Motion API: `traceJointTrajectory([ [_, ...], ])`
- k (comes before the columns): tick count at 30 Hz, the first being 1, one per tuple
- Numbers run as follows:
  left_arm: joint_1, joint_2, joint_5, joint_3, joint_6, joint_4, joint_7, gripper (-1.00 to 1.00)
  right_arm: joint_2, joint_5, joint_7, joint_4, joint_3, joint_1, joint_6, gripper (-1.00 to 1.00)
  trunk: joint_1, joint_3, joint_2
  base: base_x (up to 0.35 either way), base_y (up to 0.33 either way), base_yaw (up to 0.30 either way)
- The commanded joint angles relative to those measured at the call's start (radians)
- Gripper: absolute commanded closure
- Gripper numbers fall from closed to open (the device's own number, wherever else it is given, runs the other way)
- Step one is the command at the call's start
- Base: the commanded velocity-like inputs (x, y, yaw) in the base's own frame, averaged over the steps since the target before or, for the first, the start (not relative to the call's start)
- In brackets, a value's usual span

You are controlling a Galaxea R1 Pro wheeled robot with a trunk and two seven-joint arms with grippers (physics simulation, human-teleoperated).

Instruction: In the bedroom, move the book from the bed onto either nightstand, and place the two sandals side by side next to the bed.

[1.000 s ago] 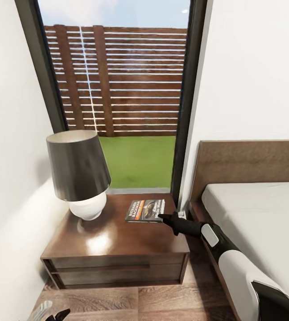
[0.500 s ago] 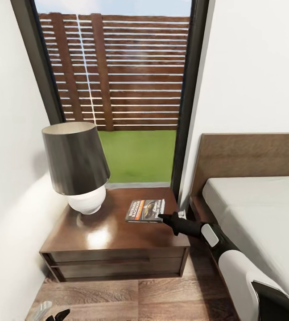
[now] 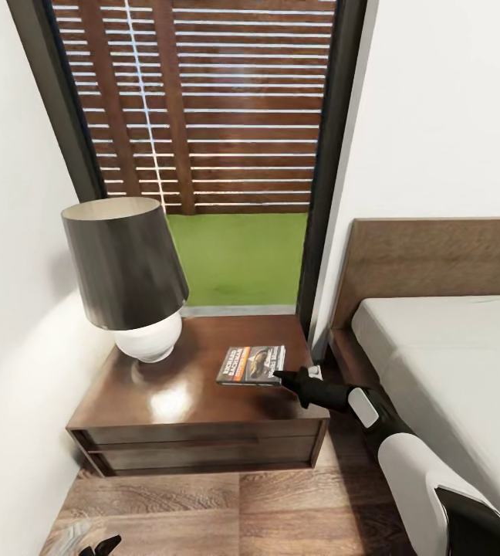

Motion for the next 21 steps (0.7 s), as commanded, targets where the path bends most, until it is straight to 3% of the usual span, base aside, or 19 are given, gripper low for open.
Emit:
traceJointTrajectory([
  [1, 0.000, 0.000, 0.003, 0.002, 0.006, -0.001, -0.002, -1.00, 0.001, 0.004, 0.002, 0.000, -0.007, -0.001, 0.005, 1.00, 0.000, -0.001, 0.000, 0.000, 0.000, 0.000],
  [11, 0.001, -0.003, -0.009, -0.004, -0.005, 0.003, -0.002, -1.00, 0.000, 0.004, 0.002, -0.001, -0.007, -0.001, 0.005, 1.00, 0.000, -0.001, 0.000, 0.014, 0.000, 0.000],
  [21, 0.002, -0.009, -0.014, -0.010, -0.012, 0.009, 0.001, -1.00, 0.000, 0.004, 0.001, -0.001, -0.007, -0.001, 0.005, 1.00, 0.000, -0.001, 0.000, 0.166, 0.000, 0.000],
])
